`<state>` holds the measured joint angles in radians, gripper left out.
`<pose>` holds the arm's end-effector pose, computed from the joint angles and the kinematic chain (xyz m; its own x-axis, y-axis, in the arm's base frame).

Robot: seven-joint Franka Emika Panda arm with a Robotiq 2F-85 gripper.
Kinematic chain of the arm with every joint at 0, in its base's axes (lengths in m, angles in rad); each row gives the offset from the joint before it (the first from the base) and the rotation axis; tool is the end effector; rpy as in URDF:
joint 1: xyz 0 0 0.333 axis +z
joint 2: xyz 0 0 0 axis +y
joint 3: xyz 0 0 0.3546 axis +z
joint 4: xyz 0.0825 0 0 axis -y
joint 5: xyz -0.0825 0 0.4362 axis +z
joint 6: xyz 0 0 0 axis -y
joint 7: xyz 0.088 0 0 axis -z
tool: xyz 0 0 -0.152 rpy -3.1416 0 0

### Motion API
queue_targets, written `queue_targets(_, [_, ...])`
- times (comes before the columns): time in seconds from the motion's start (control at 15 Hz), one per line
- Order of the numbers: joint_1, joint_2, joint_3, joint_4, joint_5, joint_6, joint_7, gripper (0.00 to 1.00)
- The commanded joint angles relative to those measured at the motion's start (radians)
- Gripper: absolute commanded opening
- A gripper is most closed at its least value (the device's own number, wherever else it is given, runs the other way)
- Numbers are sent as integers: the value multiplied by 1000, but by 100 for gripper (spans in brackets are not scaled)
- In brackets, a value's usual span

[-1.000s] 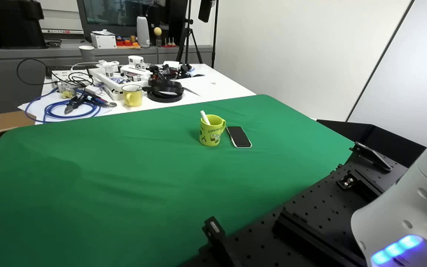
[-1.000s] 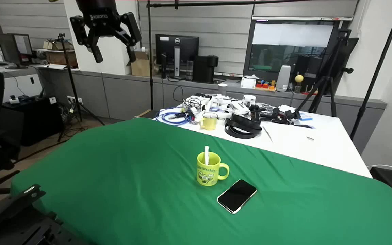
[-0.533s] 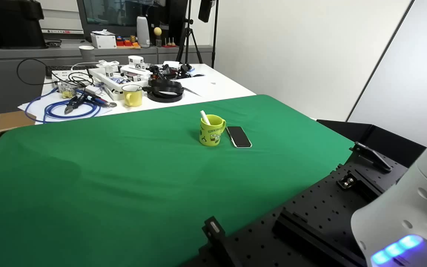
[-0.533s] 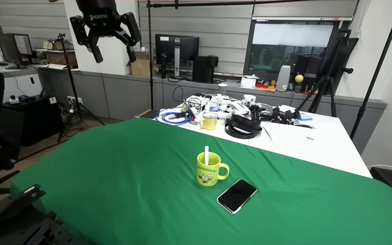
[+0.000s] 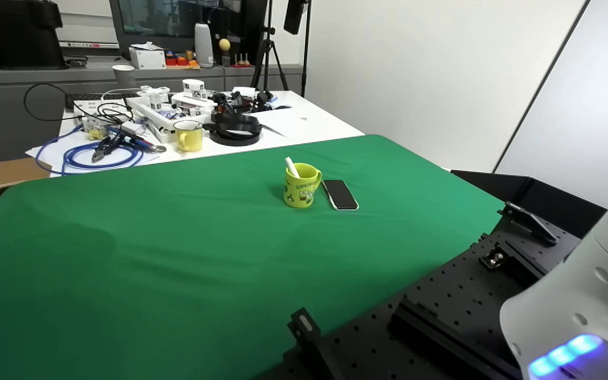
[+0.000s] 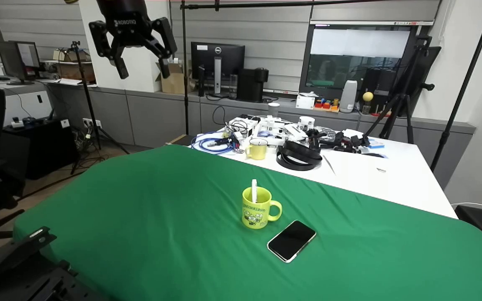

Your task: Remove the marker from the mug cup and place it on the table

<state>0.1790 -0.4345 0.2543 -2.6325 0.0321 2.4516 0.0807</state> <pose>0.4116 0.1844 0.3693 0.9176 0.3125 0.2456 0.3072 -0.9497 0.0606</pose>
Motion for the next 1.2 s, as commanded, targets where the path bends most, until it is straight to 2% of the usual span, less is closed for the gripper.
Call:
queue_targets(0.0, [36,82,-134,55,67,-15,-197,100])
queue_targets(0.13, [28,130,-206,96,94,-39,-328,100])
queue_targets(0.33, [-4,215,-310,195,138,-135,-518,100])
queue_targets(0.53, [-46,332,-369,331,173,-261,-676,100])
queue_targets(0.8, [-120,508,-363,534,179,-426,-821,100])
queue_targets(1.13, [-195,718,-307,804,183,-613,-861,100])
